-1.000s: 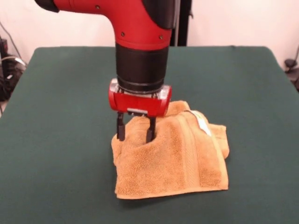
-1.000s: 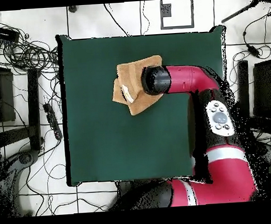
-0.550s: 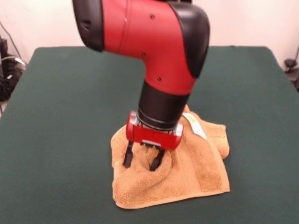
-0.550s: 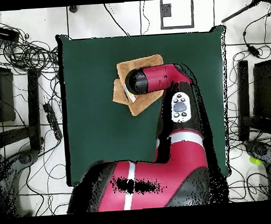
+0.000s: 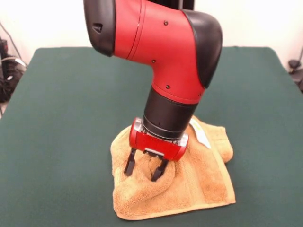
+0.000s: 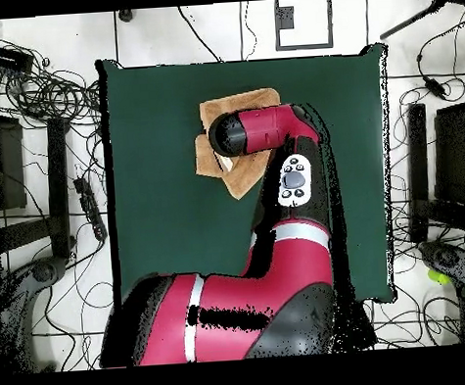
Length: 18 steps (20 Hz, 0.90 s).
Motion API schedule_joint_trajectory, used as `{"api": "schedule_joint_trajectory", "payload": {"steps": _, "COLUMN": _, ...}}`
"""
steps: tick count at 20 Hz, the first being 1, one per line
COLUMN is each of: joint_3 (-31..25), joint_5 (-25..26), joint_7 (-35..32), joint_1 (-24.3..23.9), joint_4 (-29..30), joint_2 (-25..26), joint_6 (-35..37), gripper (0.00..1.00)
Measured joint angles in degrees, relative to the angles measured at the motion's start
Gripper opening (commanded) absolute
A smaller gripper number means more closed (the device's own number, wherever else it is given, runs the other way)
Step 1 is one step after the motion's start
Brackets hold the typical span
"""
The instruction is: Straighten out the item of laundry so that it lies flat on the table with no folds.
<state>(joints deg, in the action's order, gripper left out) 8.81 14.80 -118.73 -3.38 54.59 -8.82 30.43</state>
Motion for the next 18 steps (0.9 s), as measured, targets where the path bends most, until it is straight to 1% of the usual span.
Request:
{"api": "schedule_joint_trajectory", "payload": {"steps": 8, "joint_3": -1.0, "joint_5": -8.8, "joint_7": -0.1, "joint_1": -1.8, "joint_4": 0.4, "joint_2": 0.2, "joint_6": 0.4, "gripper": 1.00}}
{"api": "schedule_joint_trajectory", "payload": {"steps": 9, "joint_3": -1.8, "joint_5": -11.2, "joint_7": -0.1, "joint_1": -2.6, "joint_4": 0.8, "joint_2": 0.2, "joint_6": 0.4, "gripper": 1.00}}
{"api": "schedule_joint_trajectory", "payload": {"steps": 10, "joint_3": -2.2, "joint_5": -12.4, "joint_7": -0.1, "joint_1": -3.1, "joint_4": 1.0, "joint_2": 0.1, "joint_6": 0.4, "gripper": 1.00}}
{"api": "schedule_joint_trajectory", "payload": {"steps": 18, "joint_3": -3.9, "joint_5": -19.4, "joint_7": -0.1, "joint_1": -5.0, "joint_4": 2.5, "joint_2": -0.2, "joint_6": 0.4, "gripper": 1.00}}
